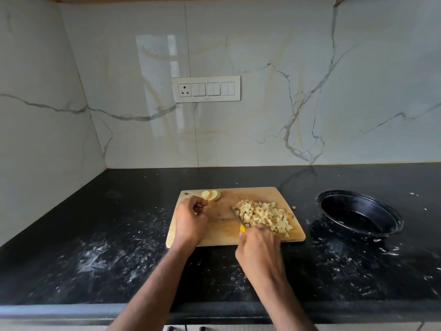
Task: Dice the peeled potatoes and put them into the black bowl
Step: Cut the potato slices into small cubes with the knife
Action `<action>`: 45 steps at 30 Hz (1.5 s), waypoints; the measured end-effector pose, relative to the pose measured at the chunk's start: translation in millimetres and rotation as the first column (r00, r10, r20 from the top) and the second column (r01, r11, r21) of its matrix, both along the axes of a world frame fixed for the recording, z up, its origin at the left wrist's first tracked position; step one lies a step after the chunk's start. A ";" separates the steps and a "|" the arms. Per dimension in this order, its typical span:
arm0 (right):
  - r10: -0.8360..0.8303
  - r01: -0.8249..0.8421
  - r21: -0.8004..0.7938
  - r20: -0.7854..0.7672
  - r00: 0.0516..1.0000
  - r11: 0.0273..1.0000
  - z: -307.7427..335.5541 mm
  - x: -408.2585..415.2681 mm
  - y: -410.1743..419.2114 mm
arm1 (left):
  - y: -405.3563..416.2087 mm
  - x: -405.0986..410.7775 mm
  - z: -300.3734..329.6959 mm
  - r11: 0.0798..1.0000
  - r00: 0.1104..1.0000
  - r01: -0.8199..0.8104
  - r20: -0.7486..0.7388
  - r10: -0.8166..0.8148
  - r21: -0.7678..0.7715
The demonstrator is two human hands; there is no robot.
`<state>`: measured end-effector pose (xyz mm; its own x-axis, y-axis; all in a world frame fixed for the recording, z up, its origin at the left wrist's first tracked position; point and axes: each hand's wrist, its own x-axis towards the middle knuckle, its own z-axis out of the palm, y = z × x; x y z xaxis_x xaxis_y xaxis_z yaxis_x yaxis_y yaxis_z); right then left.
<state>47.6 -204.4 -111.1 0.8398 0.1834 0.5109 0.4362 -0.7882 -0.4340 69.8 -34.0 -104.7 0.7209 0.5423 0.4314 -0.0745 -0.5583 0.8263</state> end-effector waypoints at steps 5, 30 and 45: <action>-0.120 0.120 0.003 0.017 0.993 0.993 4.7 0.7 -1.4 | 10.8 9.8 2.9 0.996 0.998 0.036 -0.057 -0.041 -0.076; 0.017 -0.015 -0.036 0.048 0.999 0.999 0.9 20.1 4.6 | 80.8 75.3 30.8 0.774 0.734 0.575 -0.586 -0.343 0.266; 0.054 -0.053 -0.052 0.016 0.998 0.997 2.0 16.7 1.4 | 98.2 60.2 32.8 0.841 0.795 0.447 -0.567 -0.218 0.303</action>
<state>64.3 -203.1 -109.1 0.8195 0.2541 0.5137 0.4850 -0.7849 -0.3856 130.0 64.1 -72.0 0.9926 0.0857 0.0864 0.0304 -0.8620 0.5060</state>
